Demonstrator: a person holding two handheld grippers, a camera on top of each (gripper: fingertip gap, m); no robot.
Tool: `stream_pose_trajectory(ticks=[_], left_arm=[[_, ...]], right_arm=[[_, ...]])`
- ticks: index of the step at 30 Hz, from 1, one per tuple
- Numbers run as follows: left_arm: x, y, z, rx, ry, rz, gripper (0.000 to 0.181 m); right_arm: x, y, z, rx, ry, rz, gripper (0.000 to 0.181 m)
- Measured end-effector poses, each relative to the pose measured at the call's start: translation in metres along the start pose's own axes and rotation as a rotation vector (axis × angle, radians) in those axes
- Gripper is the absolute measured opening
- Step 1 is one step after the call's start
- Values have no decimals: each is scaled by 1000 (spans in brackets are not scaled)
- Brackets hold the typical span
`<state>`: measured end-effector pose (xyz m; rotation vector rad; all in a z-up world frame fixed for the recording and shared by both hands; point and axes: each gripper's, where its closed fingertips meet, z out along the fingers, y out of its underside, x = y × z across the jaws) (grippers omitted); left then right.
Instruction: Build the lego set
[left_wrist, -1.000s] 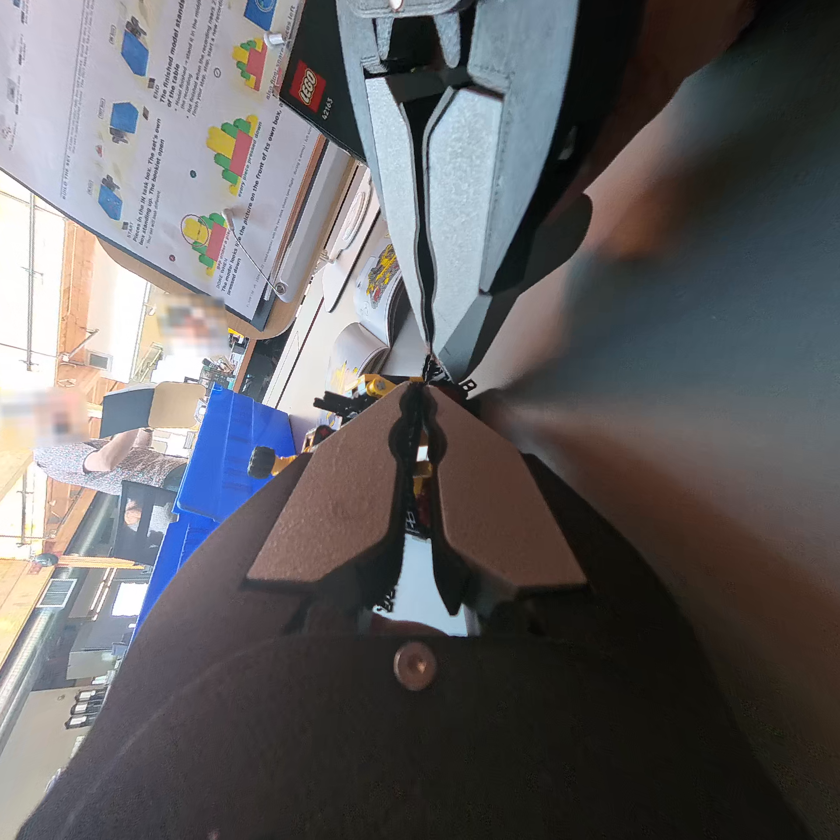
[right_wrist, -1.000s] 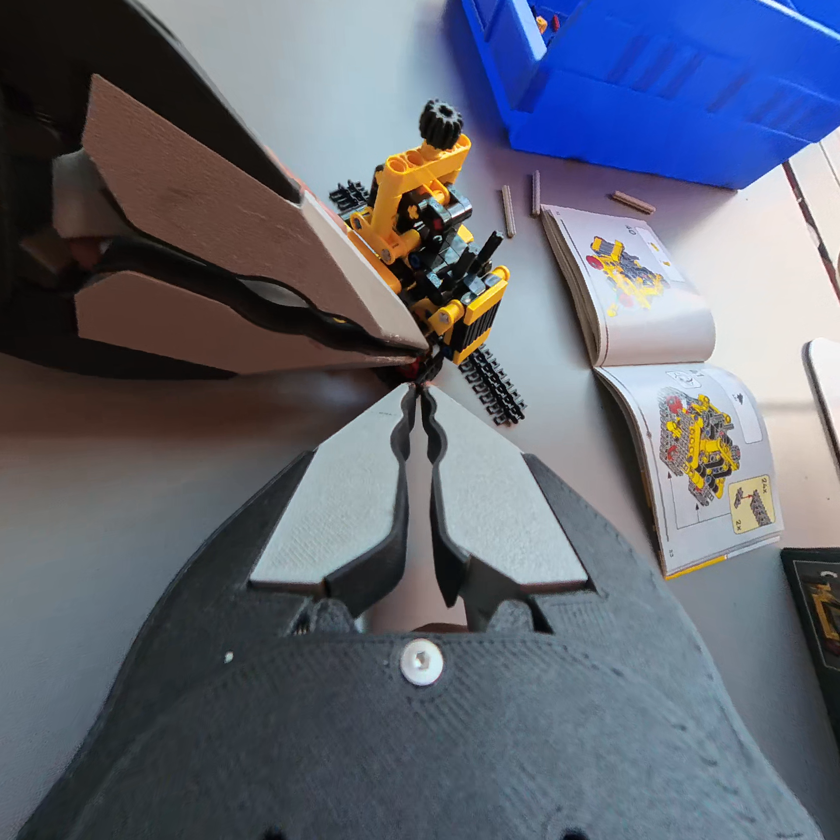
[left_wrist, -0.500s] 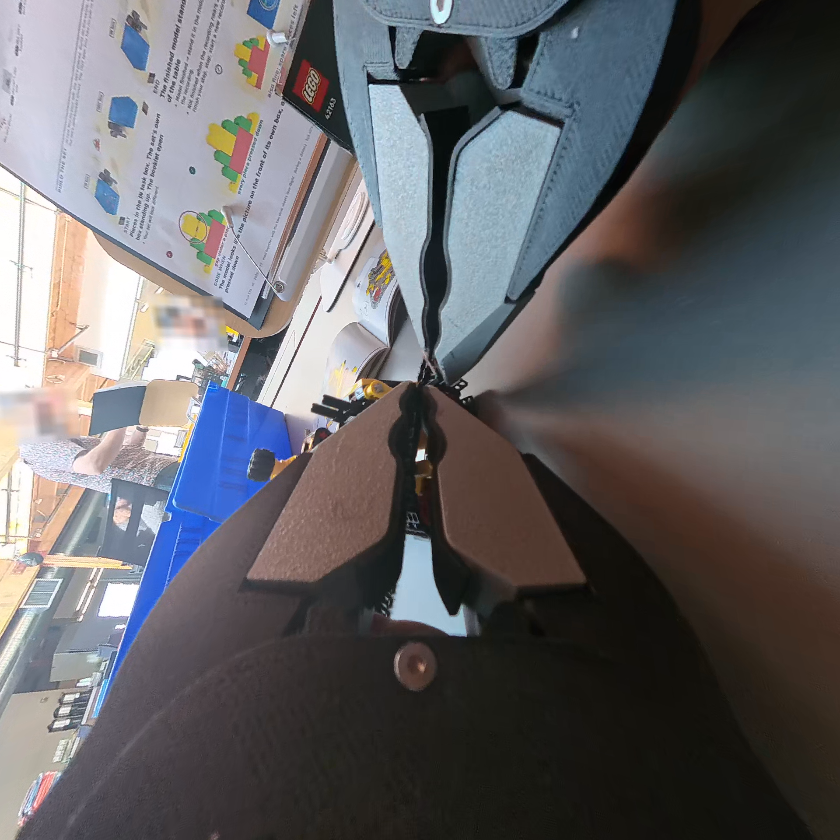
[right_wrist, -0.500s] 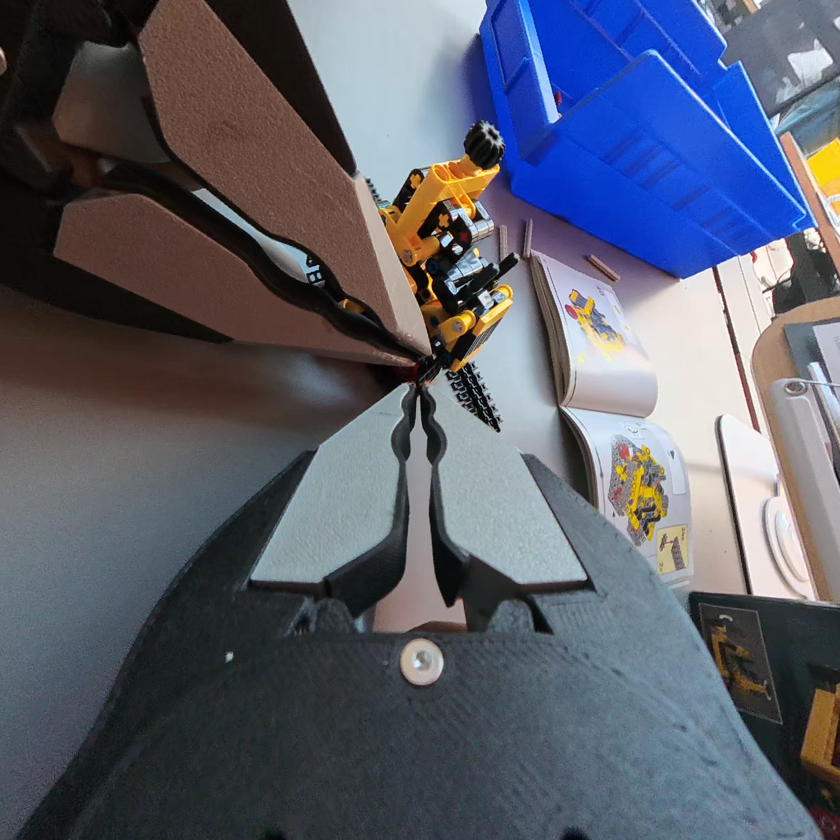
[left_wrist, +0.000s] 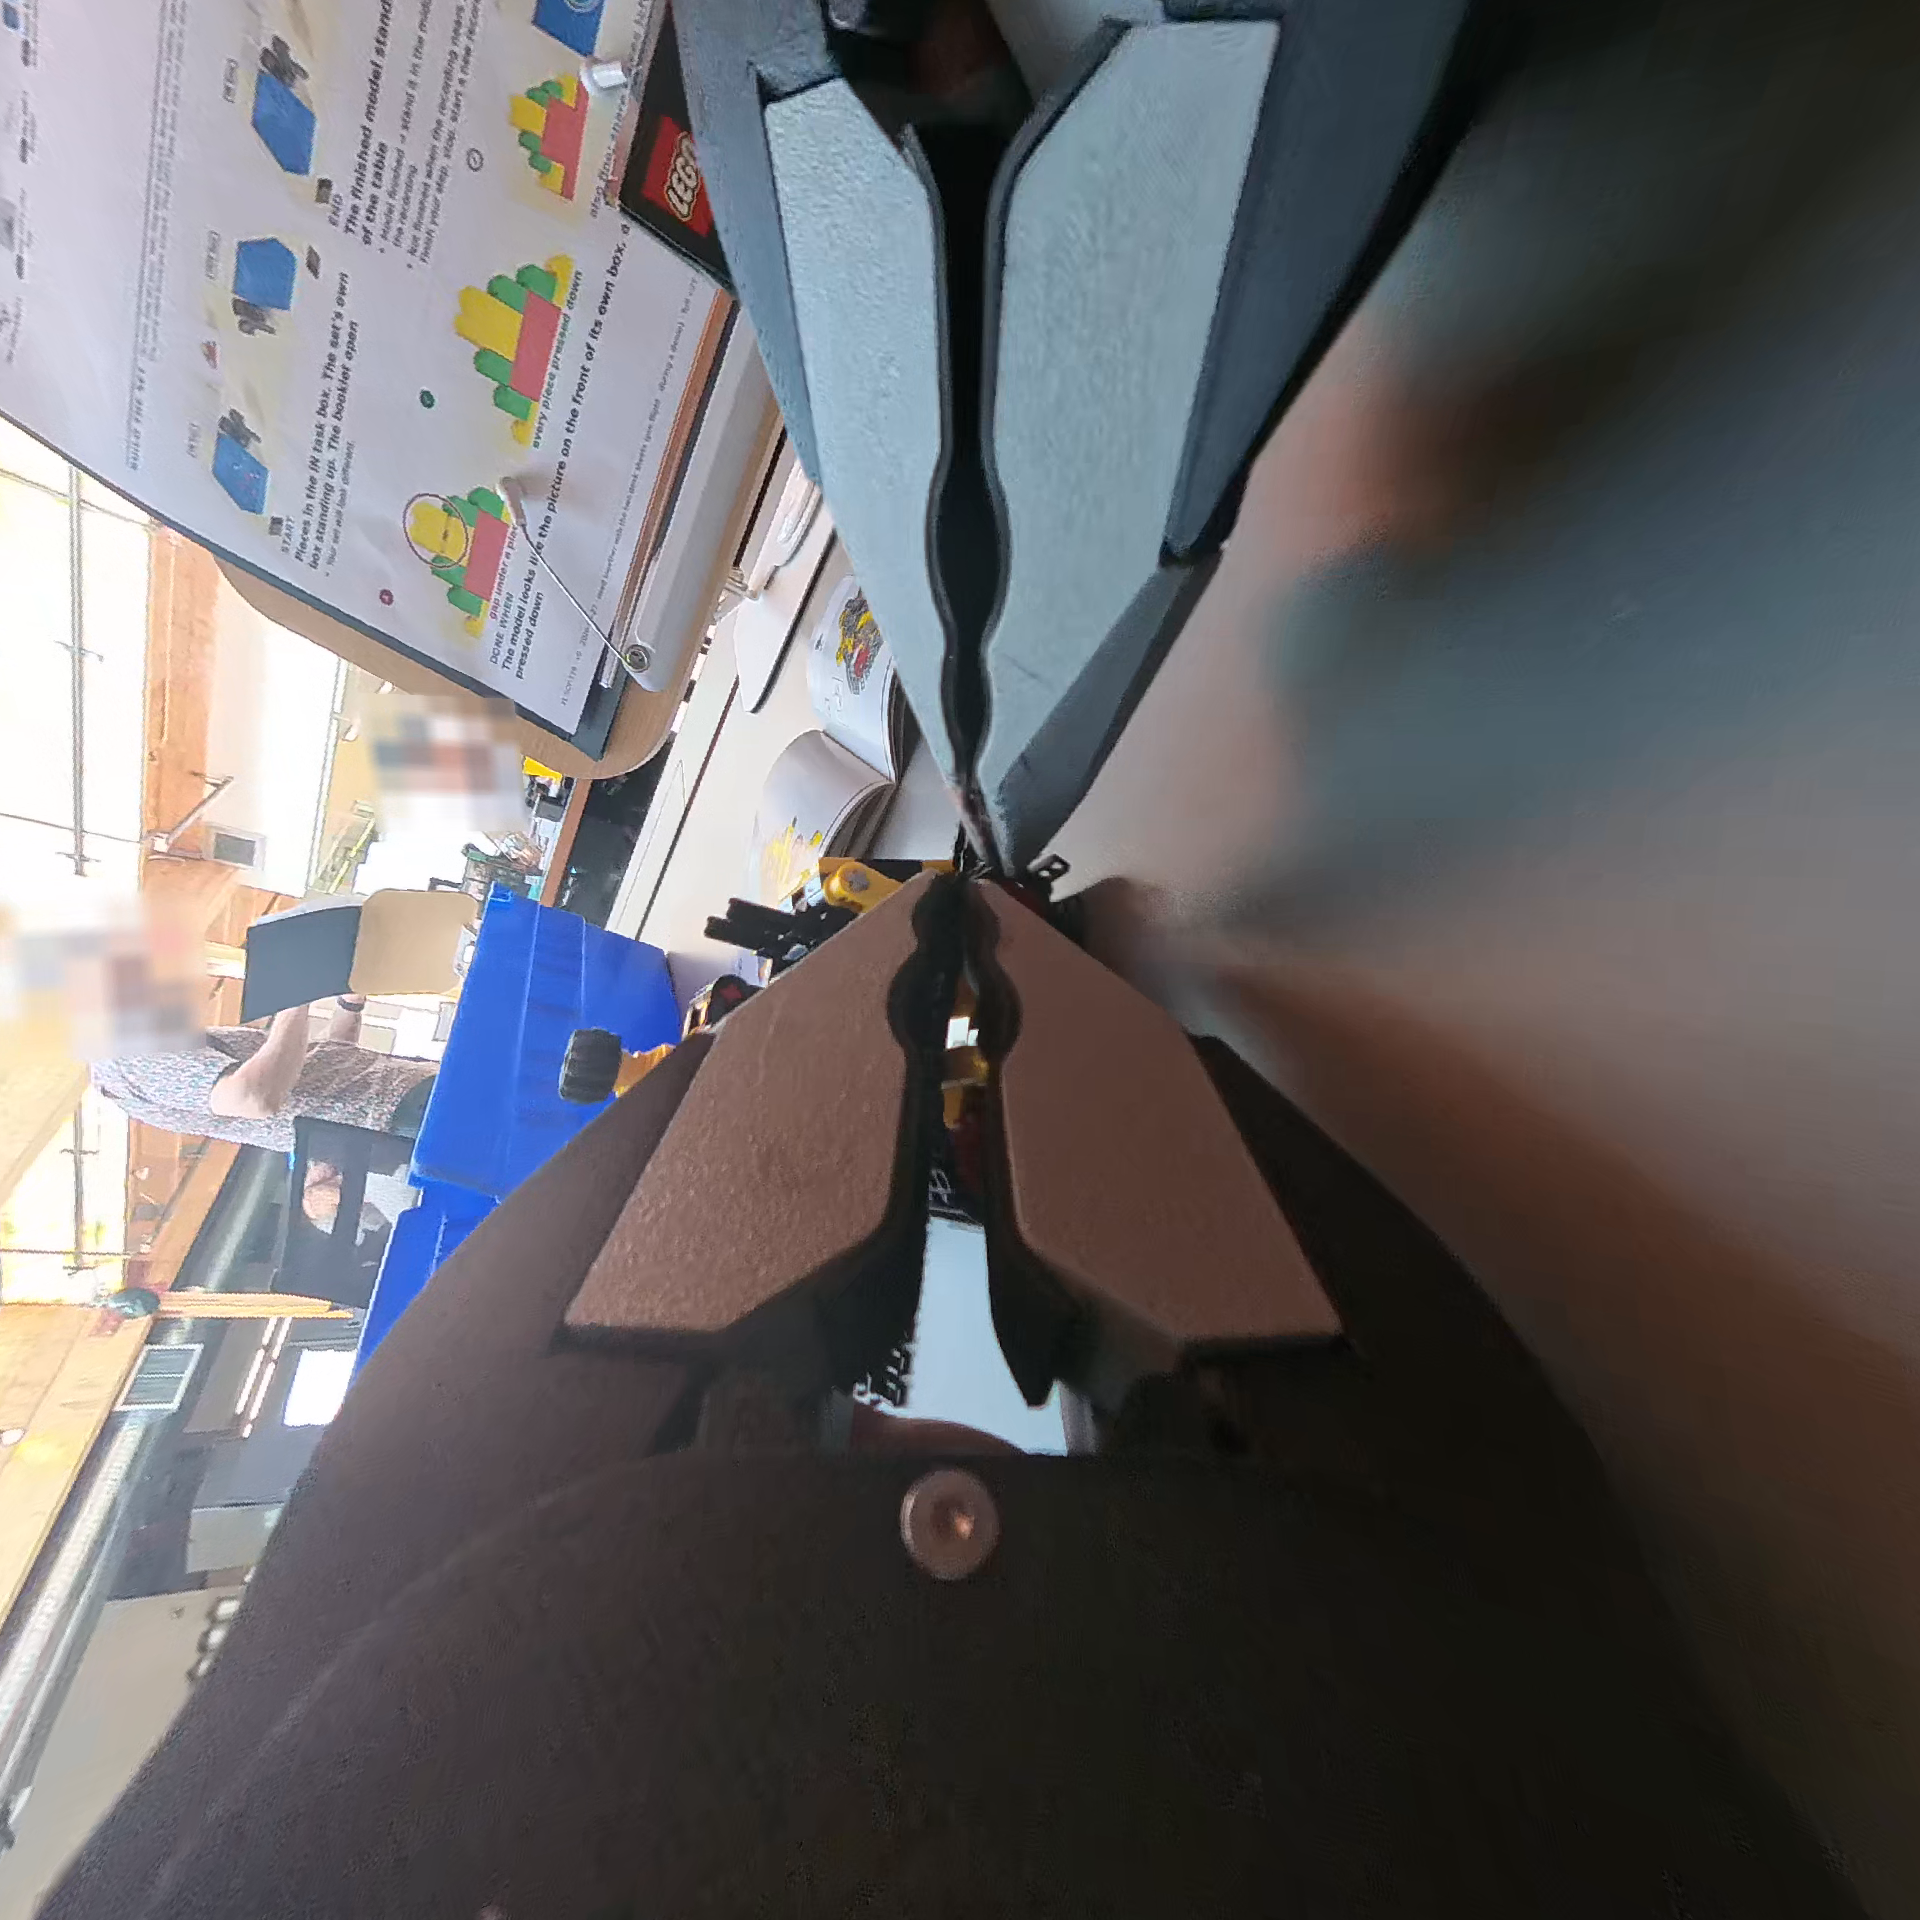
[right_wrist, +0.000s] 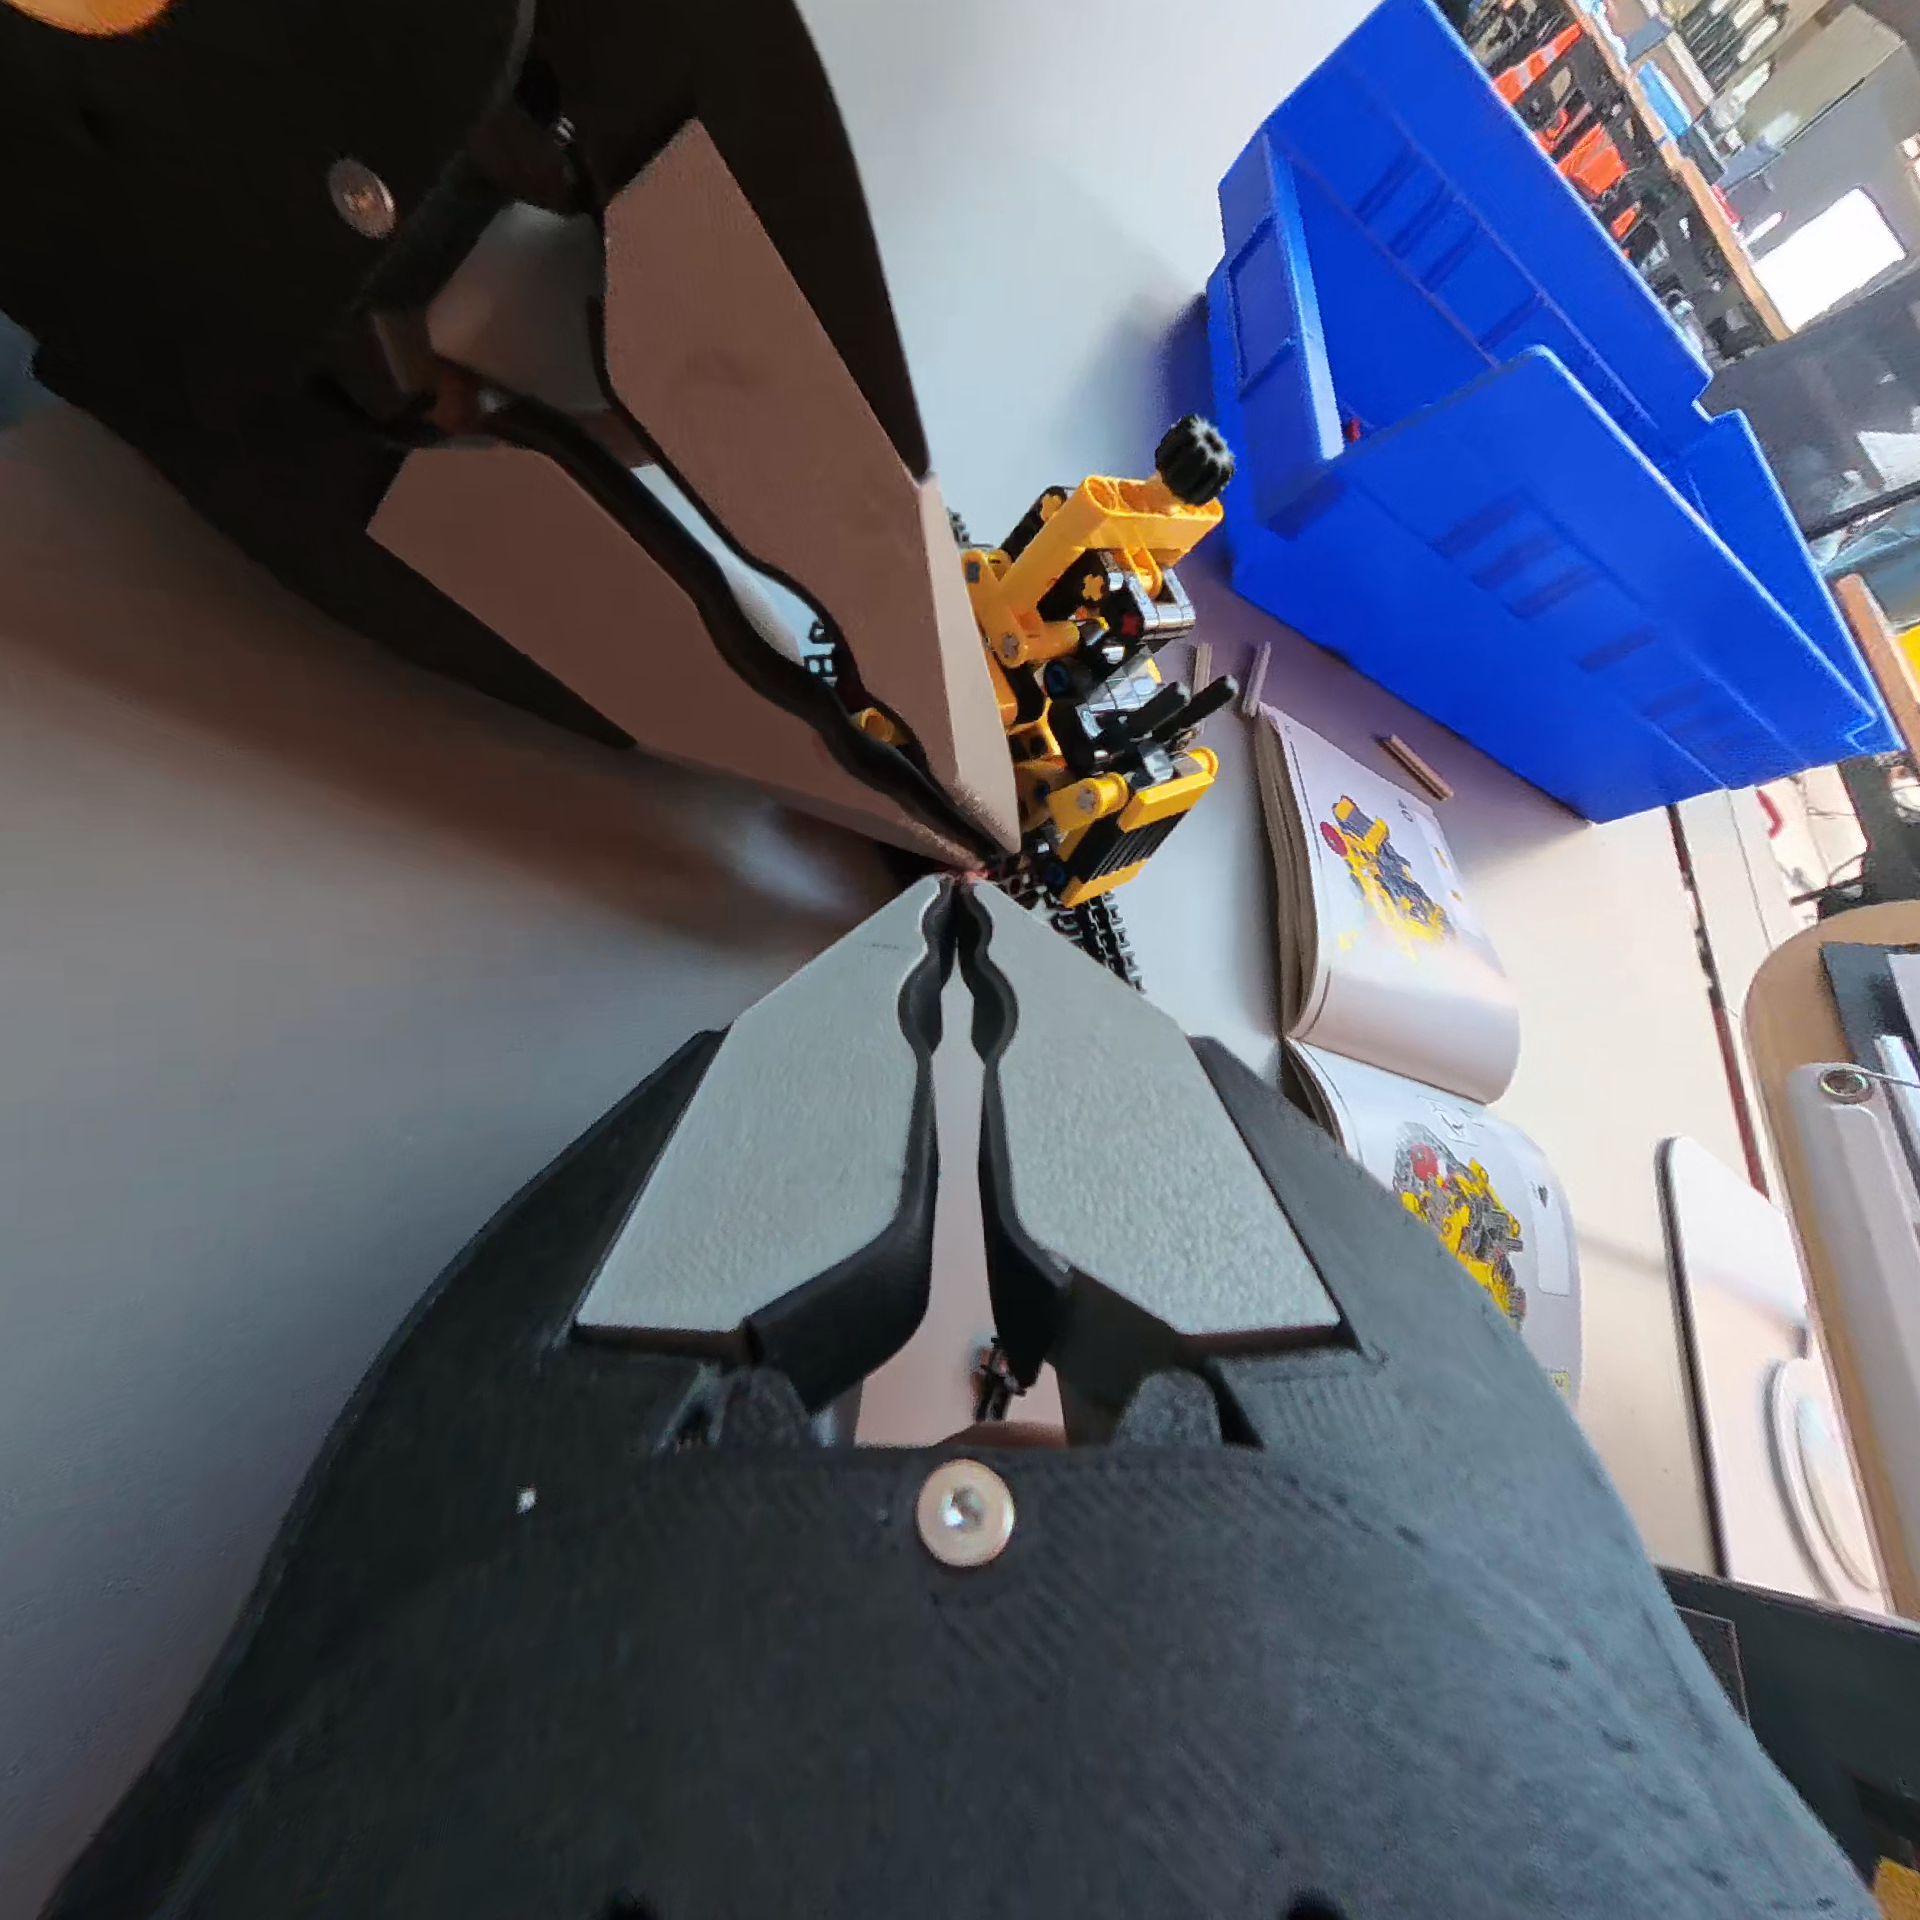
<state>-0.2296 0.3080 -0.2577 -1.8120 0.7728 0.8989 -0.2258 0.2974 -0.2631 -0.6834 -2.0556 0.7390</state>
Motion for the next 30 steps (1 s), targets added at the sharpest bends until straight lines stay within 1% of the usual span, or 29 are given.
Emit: stream_pose_trajectory(ticks=[4, 8, 9, 11, 13, 17, 20, 21, 23, 24, 30], left_arm=[[-1, 0, 2, -5, -3, -4, 0], [-2, 0, 2, -5, -16, -6, 0], [-3, 0, 2, -5, -22, -3, 0], [-3, 0, 2, -6, -23, 3, 0], [-3, 0, 2, -4, -25, 4, 0], [-3, 1, 2, -3, -32, 10, 0], [-3, 1, 2, -6, -33, 13, 0], [-3, 1, 3, -6, -33, 13, 0], [-3, 2, 3, -10, -29, 14, 0], [-3, 2, 3, -12, -29, 16, 0], [-4, 3, 4, -15, -30, 9, 0]], right_arm=[[0, 1, -1, 0, -3, 10, 0], [14, 15, -11, -36, 5, 147, 0], [16, 14, -12, -26, 2, 181, 7], [16, 13, -12, -25, -9, 225, 12], [13, 14, -7, -56, -8, 227, 21], [11, 17, 6, -125, 26, 172, 23], [11, 17, 12, -153, 46, 140, 23], [10, 18, 13, -158, 45, 133, 21], [10, 18, 12, -156, 45, 125, 8], [10, 17, 12, -151, 47, 120, 5], [12, 17, 15, -152, 47, 107, 4]])
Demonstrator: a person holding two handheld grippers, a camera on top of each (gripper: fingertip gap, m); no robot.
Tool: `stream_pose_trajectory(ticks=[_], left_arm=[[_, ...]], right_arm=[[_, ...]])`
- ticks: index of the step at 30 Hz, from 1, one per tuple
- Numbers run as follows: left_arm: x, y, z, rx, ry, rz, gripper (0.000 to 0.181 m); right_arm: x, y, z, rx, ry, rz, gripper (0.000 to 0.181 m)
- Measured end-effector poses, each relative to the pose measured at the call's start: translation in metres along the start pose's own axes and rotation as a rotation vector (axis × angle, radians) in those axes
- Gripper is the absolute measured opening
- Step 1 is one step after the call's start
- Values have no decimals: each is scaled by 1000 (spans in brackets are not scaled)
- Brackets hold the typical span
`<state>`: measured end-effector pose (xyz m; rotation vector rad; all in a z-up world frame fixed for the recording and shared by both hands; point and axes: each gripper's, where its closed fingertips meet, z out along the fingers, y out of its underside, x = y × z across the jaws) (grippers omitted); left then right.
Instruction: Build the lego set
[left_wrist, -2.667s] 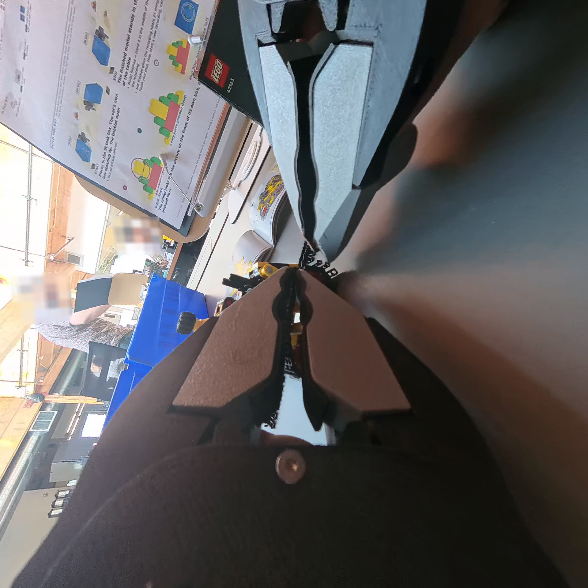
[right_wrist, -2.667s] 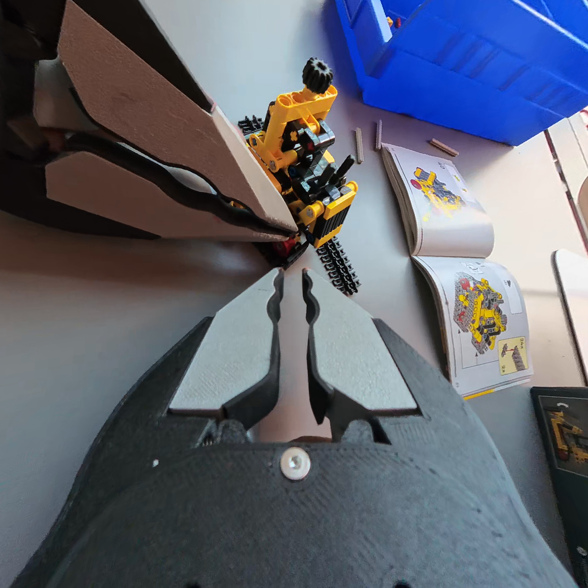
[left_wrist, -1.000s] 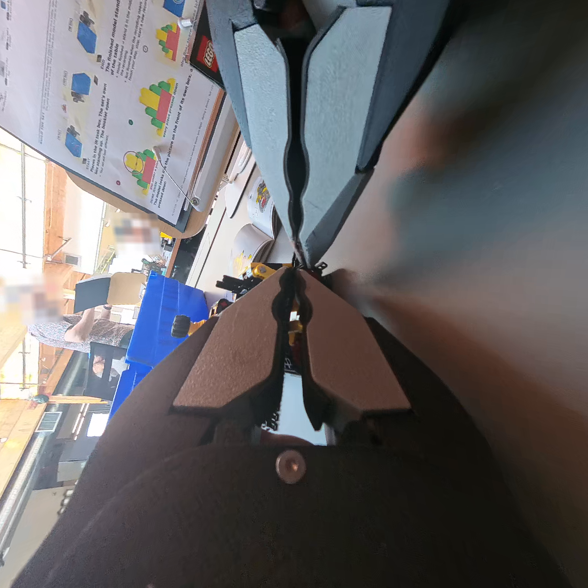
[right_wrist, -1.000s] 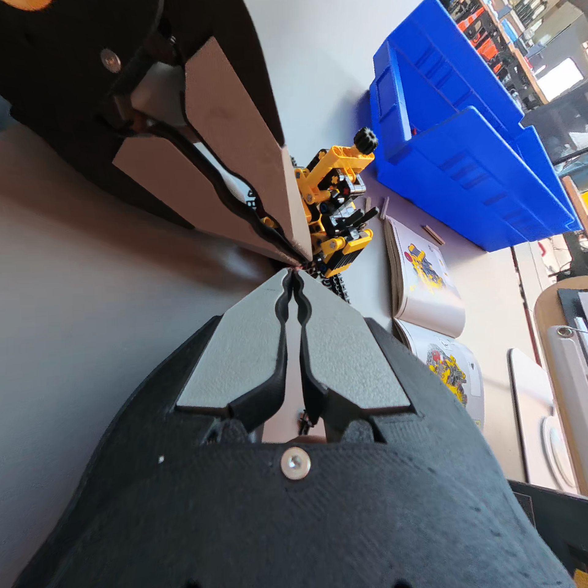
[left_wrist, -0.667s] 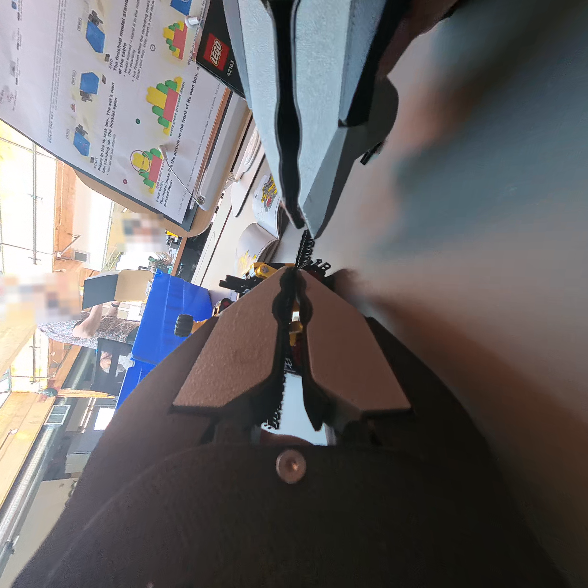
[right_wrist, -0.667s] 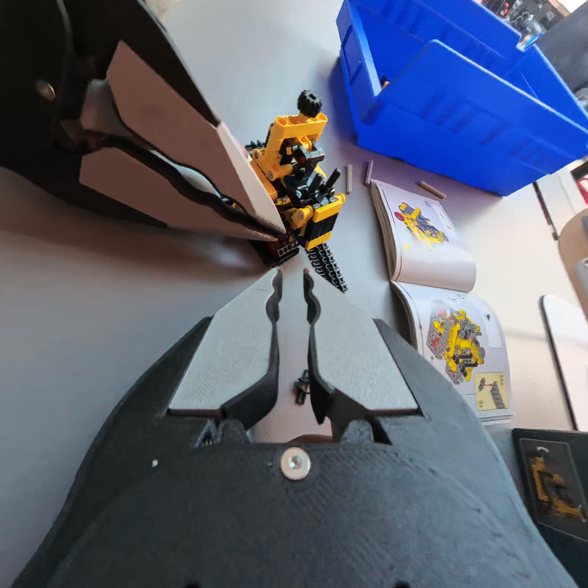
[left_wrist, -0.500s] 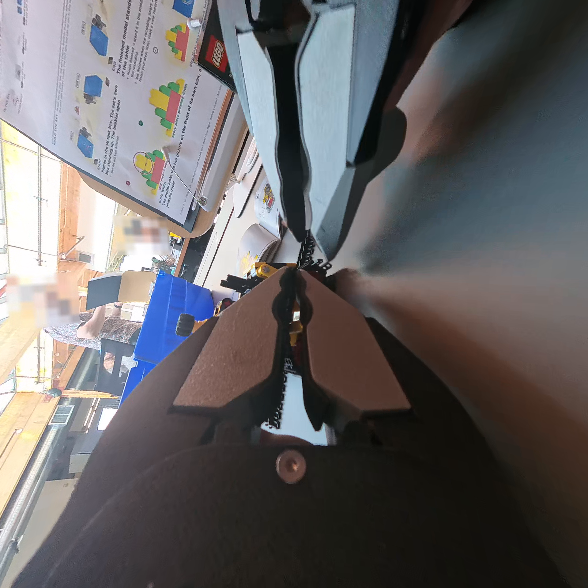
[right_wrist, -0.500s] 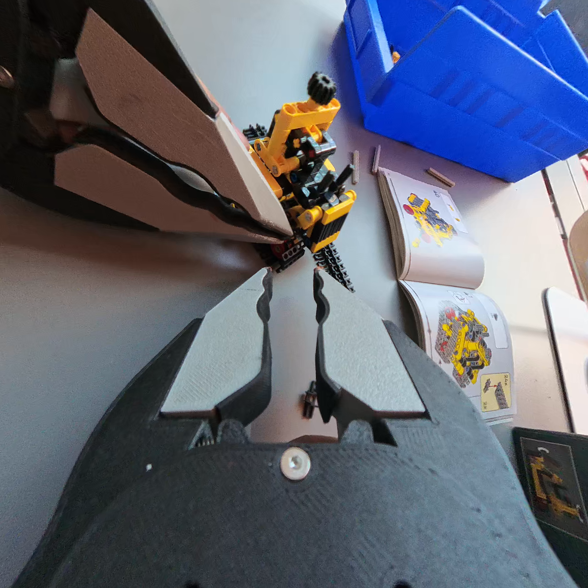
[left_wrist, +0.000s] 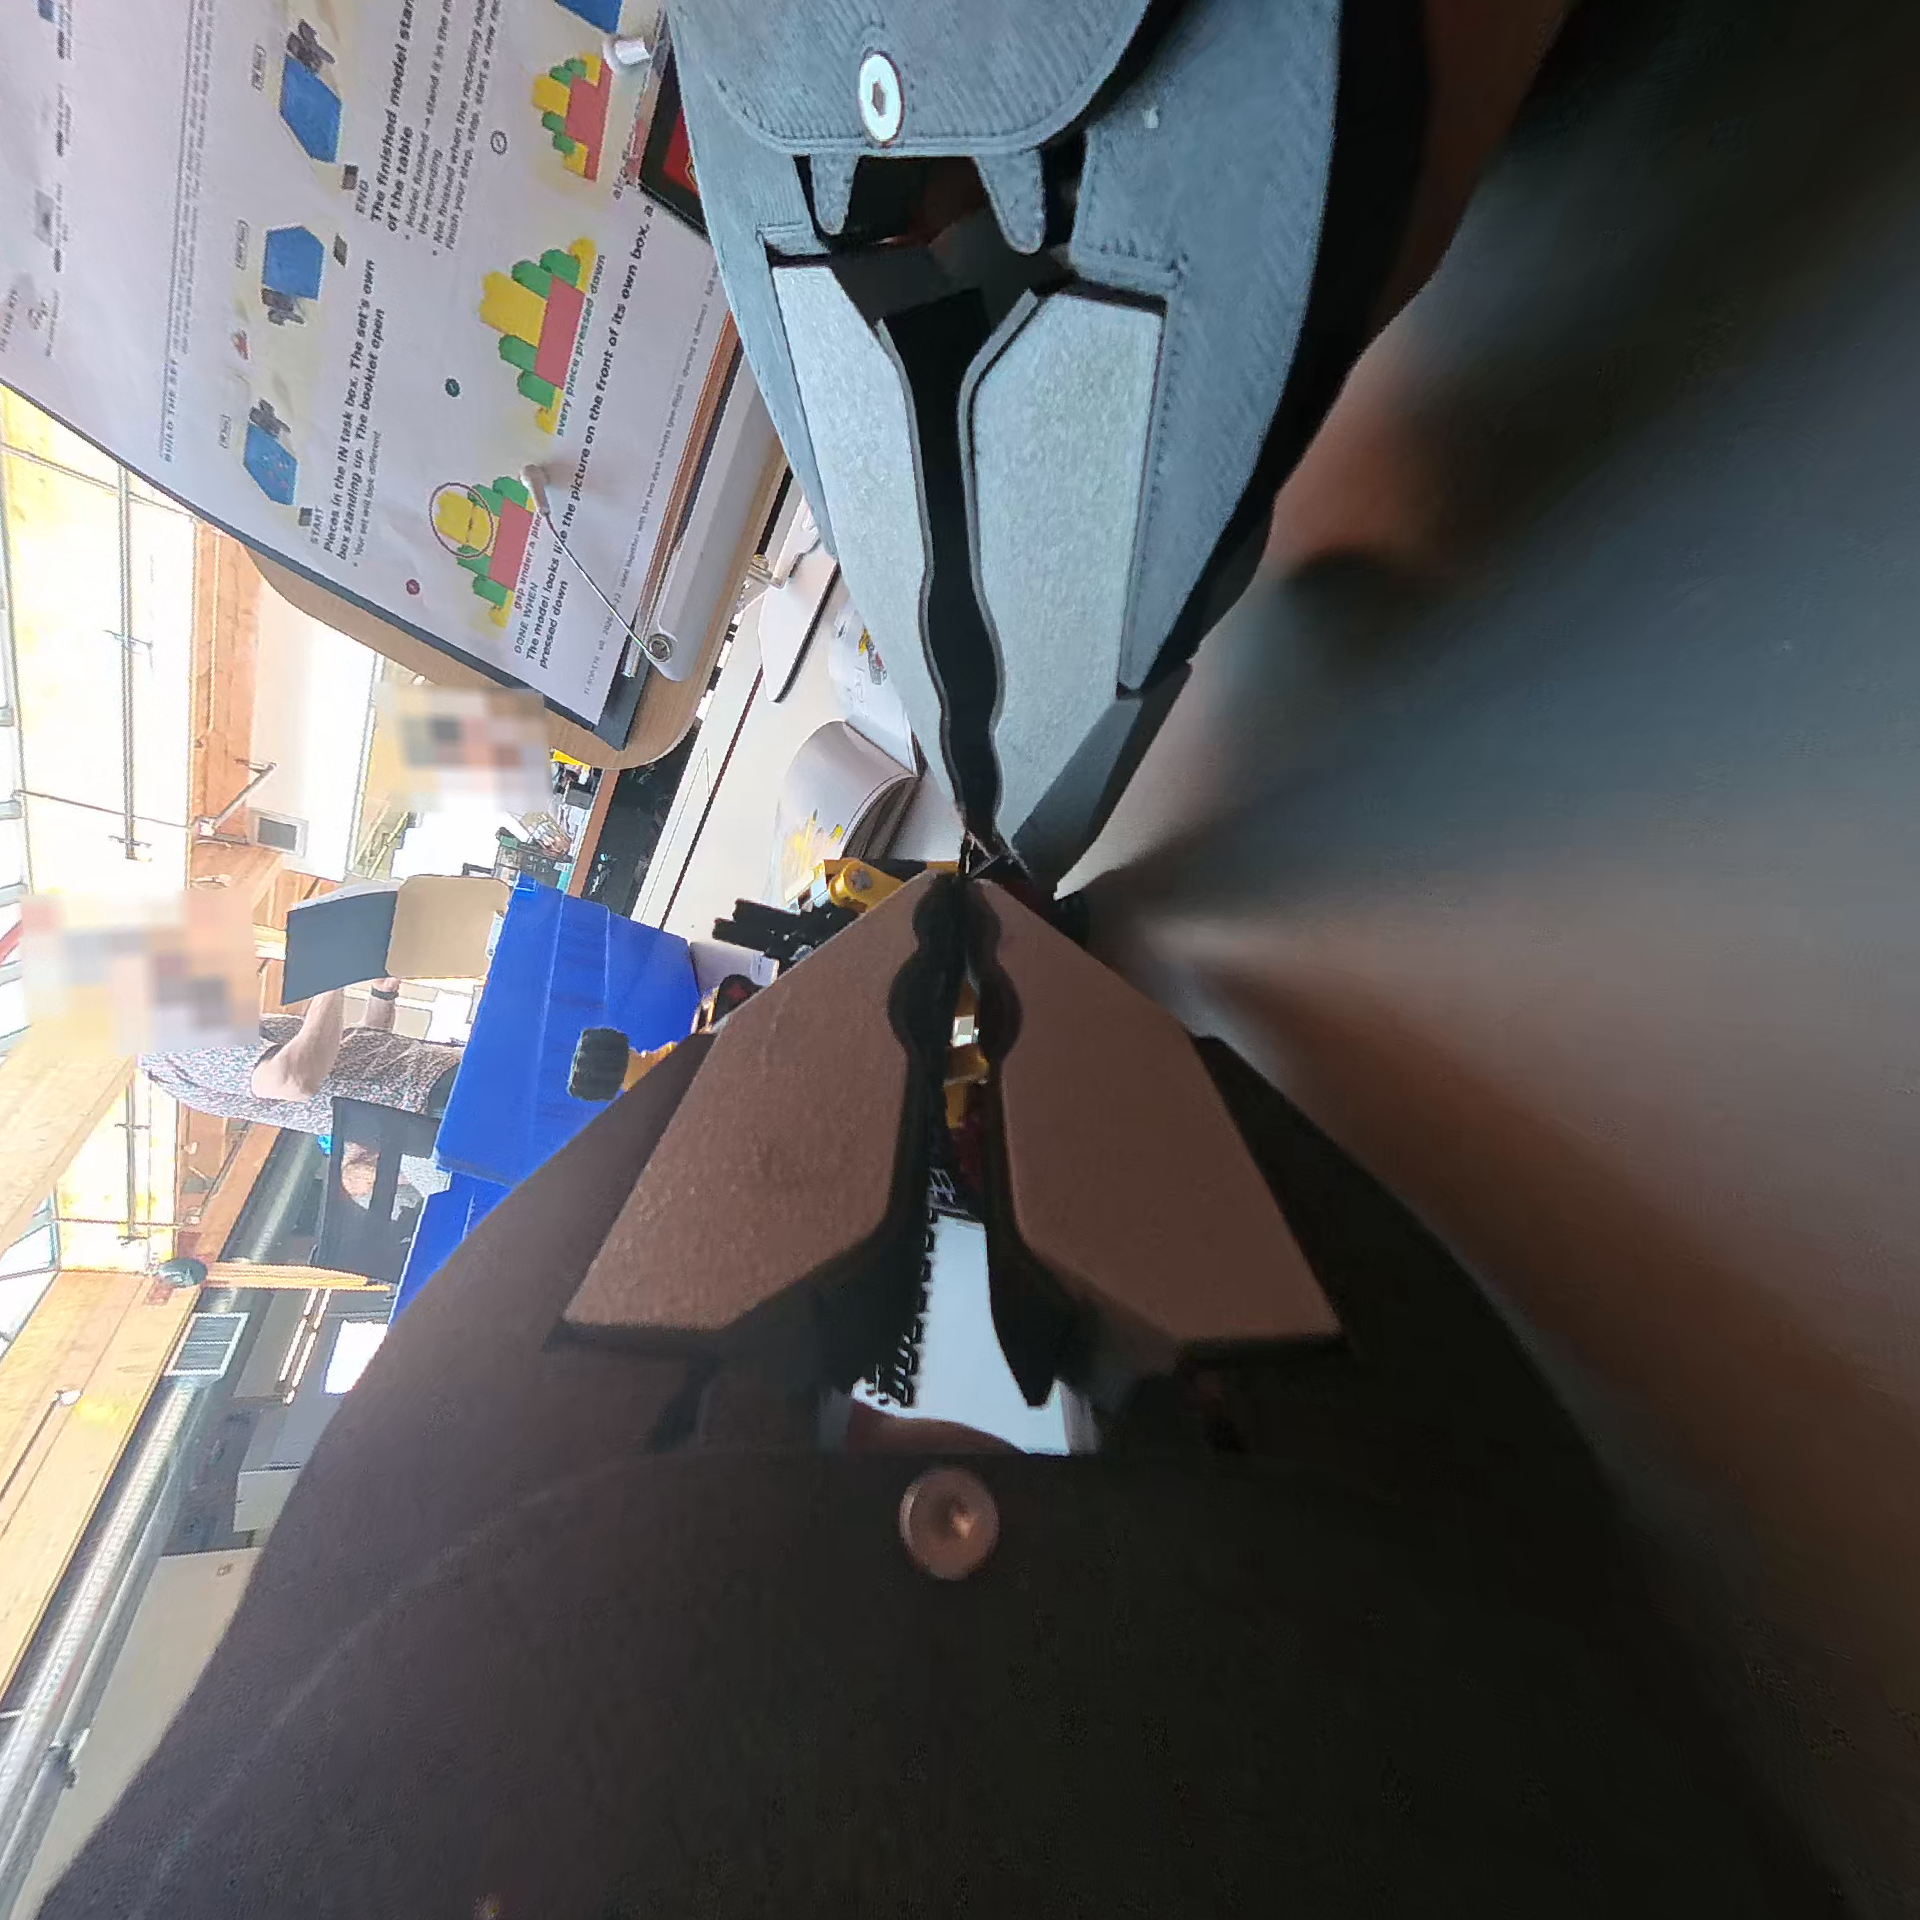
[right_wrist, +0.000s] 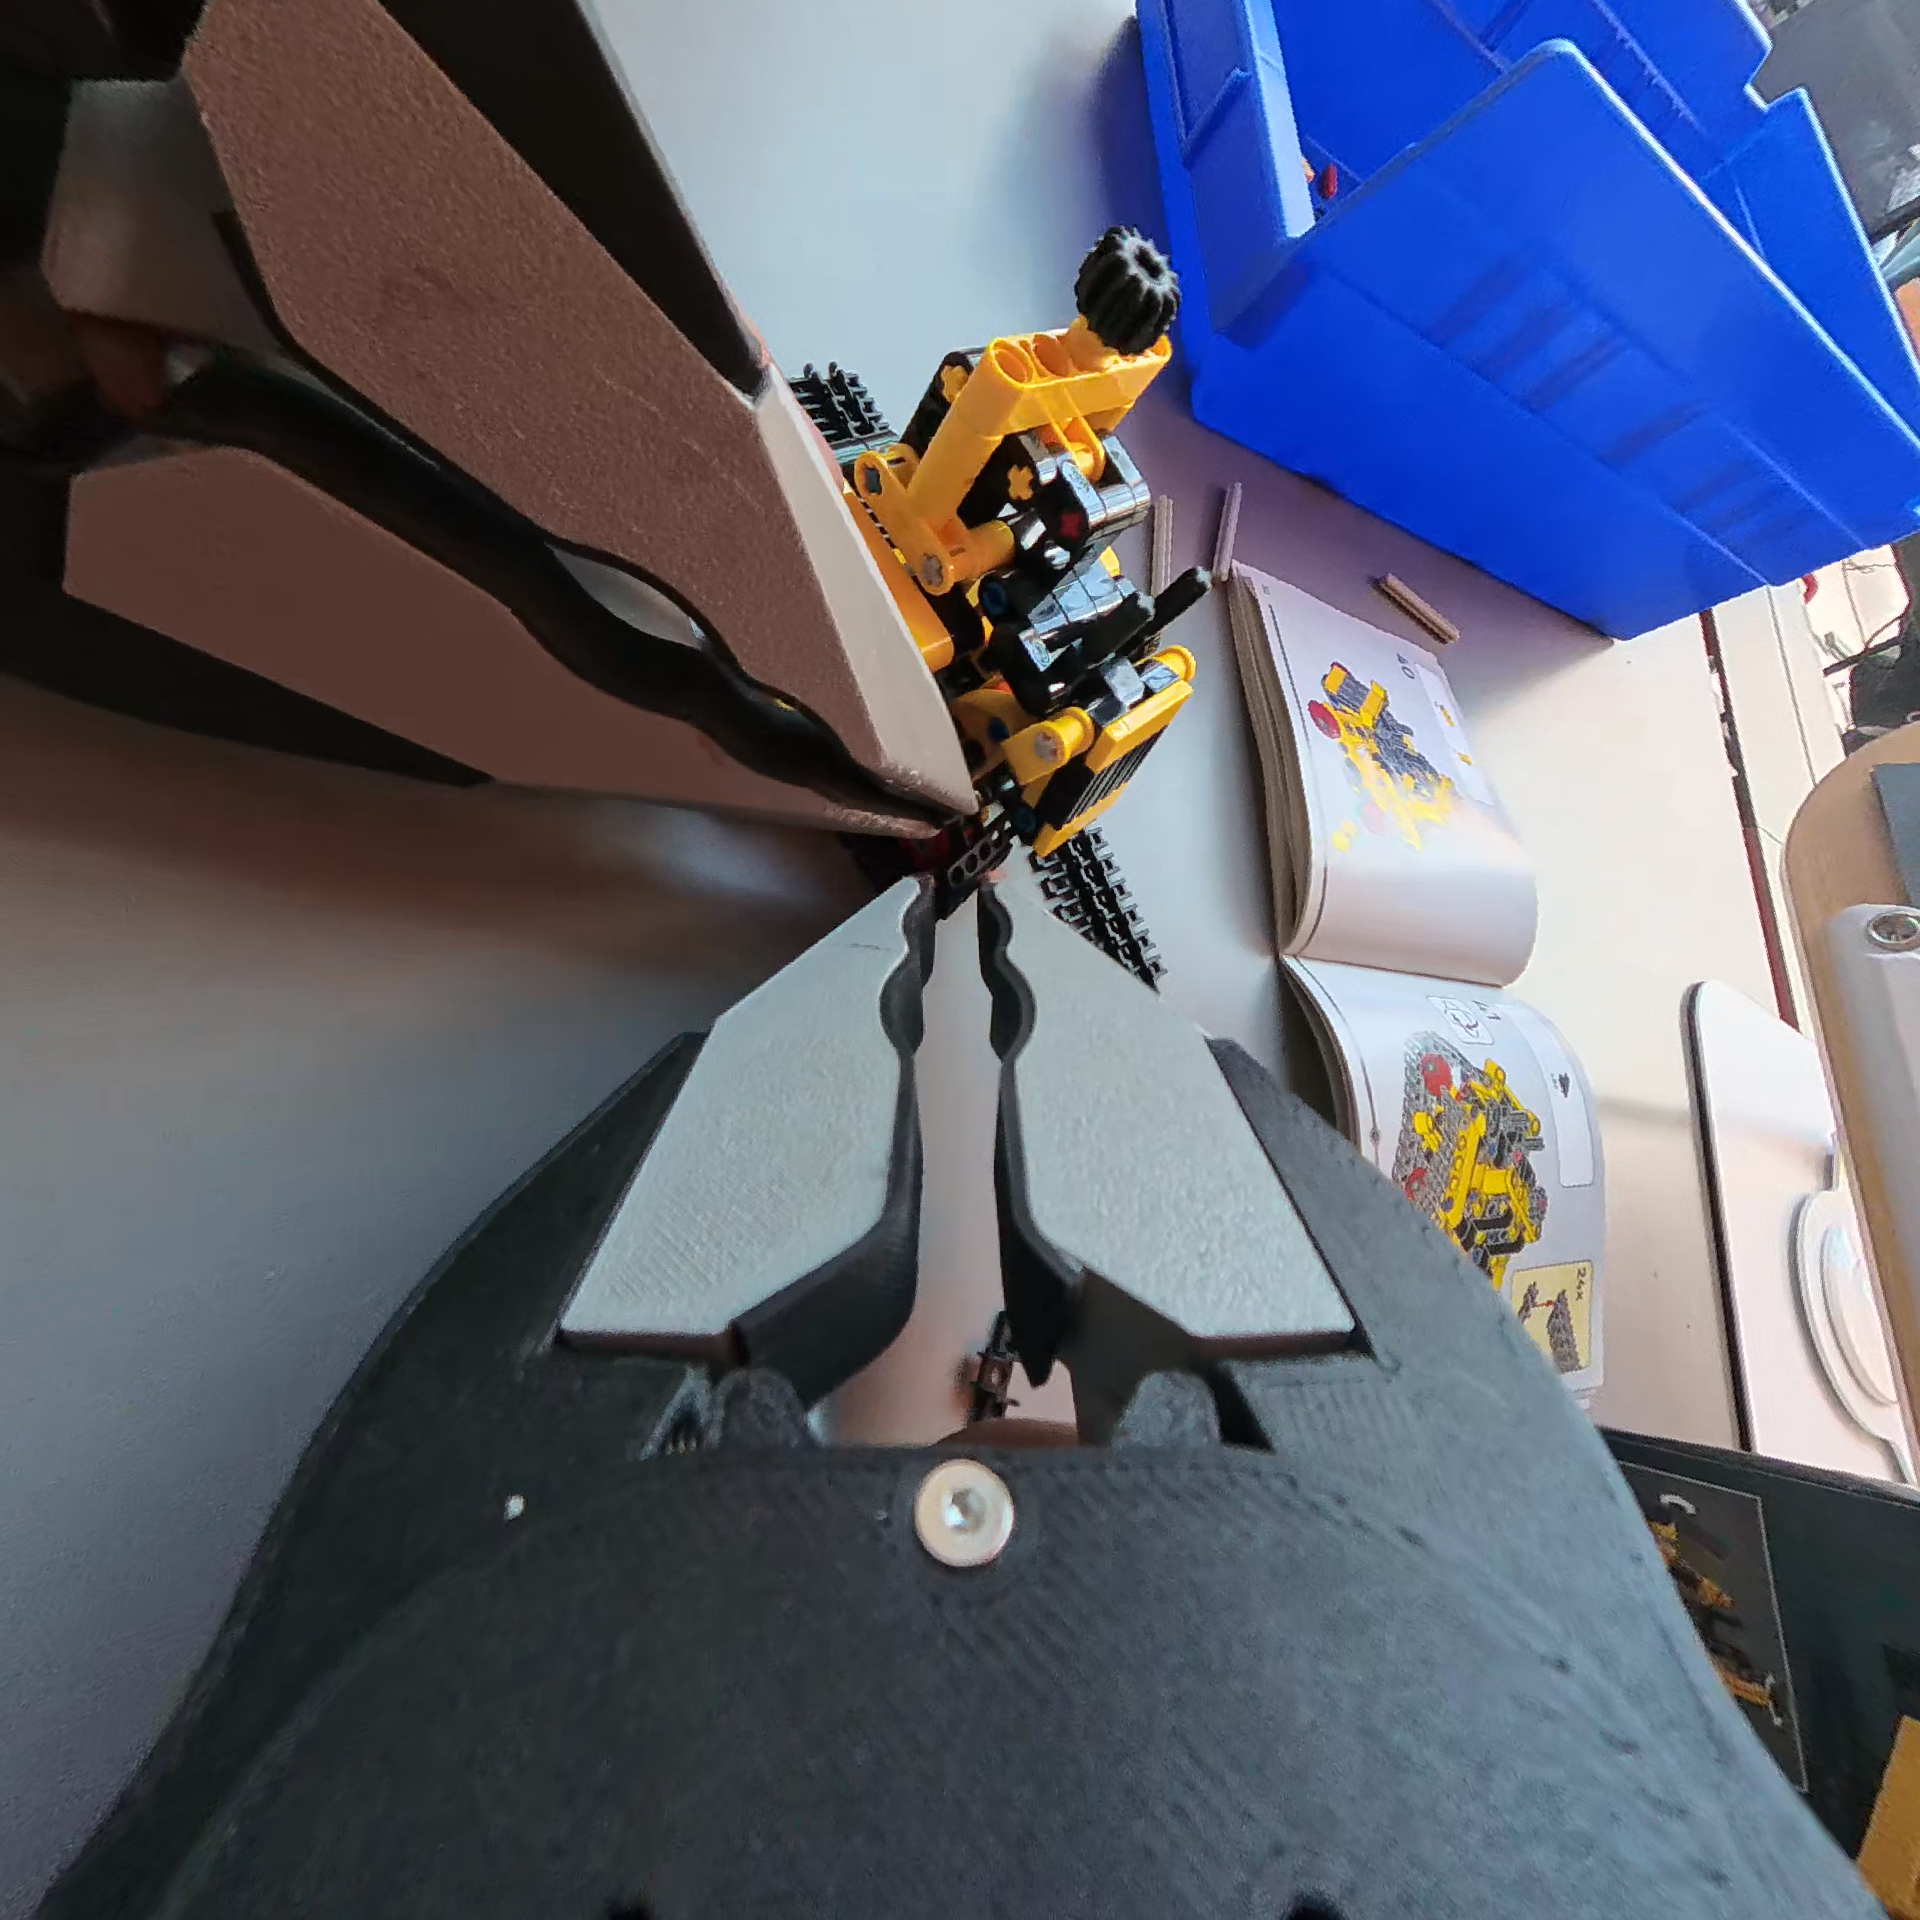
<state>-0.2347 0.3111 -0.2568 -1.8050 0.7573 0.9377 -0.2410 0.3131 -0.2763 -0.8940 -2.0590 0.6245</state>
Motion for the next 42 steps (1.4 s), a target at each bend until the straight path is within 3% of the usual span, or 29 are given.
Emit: stream_pose_trajectory(ticks=[28, 42], left_arm=[[-3, 6, 3, -6, 27, 132, 0], [-4, 11, 2, -24, 59, 56, 0]], right_arm=[[2, -4, 7, 63, -8, -167, 2], [1, -10, 12, 84, -9, -225, 2]])
